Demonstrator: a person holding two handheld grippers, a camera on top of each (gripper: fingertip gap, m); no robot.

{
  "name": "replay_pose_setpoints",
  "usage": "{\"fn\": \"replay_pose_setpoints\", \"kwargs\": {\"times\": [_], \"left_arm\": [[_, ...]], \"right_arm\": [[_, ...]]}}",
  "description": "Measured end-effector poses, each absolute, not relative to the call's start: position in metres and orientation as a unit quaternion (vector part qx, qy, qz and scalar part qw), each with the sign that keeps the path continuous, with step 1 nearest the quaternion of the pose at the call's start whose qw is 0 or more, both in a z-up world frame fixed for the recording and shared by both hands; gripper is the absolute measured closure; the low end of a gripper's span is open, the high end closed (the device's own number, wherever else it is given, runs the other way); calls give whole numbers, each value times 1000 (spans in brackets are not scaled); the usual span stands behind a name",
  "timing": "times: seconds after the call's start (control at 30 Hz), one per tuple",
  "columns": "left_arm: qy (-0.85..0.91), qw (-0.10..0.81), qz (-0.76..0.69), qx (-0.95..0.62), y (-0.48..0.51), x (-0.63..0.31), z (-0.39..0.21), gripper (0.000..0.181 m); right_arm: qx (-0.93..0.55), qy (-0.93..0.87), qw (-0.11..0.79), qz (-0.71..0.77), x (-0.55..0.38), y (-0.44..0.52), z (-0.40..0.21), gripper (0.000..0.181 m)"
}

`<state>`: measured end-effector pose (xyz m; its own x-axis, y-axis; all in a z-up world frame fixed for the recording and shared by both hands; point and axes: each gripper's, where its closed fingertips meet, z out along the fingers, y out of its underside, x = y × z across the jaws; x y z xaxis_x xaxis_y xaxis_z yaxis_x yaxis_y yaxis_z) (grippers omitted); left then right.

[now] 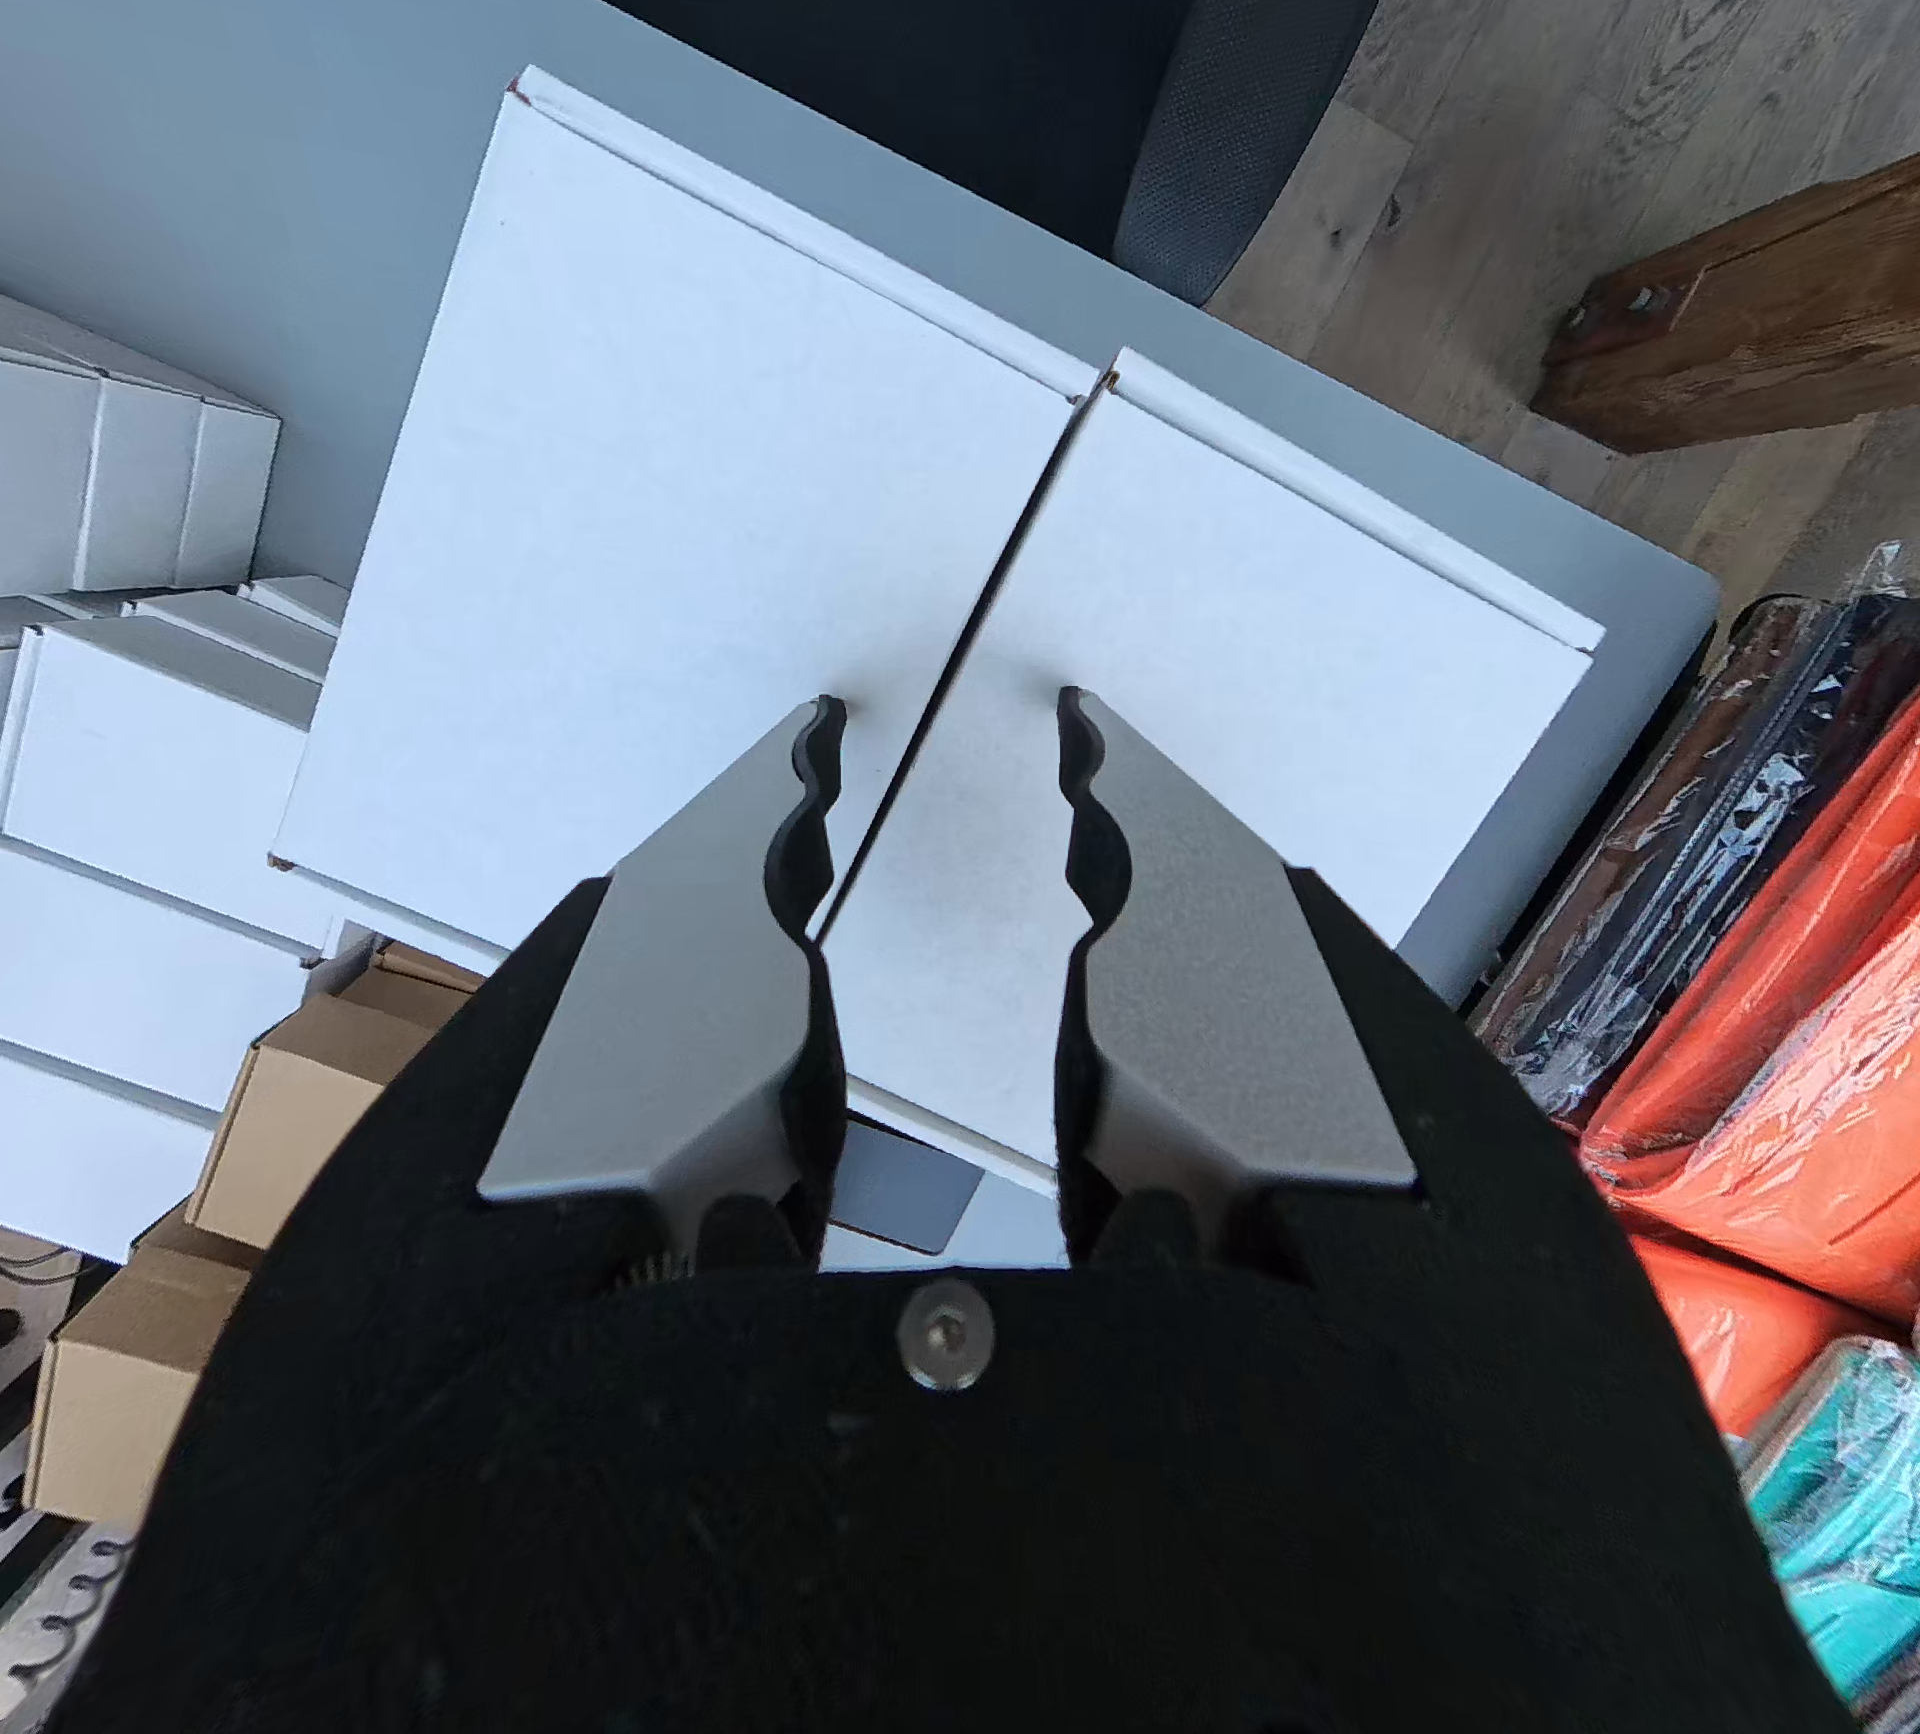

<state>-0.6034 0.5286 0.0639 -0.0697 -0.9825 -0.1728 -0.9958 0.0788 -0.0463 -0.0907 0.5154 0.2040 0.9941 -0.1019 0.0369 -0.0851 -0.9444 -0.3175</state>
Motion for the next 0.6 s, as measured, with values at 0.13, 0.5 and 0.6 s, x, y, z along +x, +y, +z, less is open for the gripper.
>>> {"fn": "replay_pose_setpoints", "kwargs": {"times": [0.13,0.5,0.6], "left_arm": [[743,71,37,-664,547,-604,46,60],[732,4,-61,-679,544,-599,21,51],[717,-3,-64,-694,547,-602,15,39]], "right_arm": [[-985,54,164,-28,-91,516,204,139],[-982,62,173,-36,-93,516,204,141],[-982,65,173,-35,-93,516,204,141]]}}
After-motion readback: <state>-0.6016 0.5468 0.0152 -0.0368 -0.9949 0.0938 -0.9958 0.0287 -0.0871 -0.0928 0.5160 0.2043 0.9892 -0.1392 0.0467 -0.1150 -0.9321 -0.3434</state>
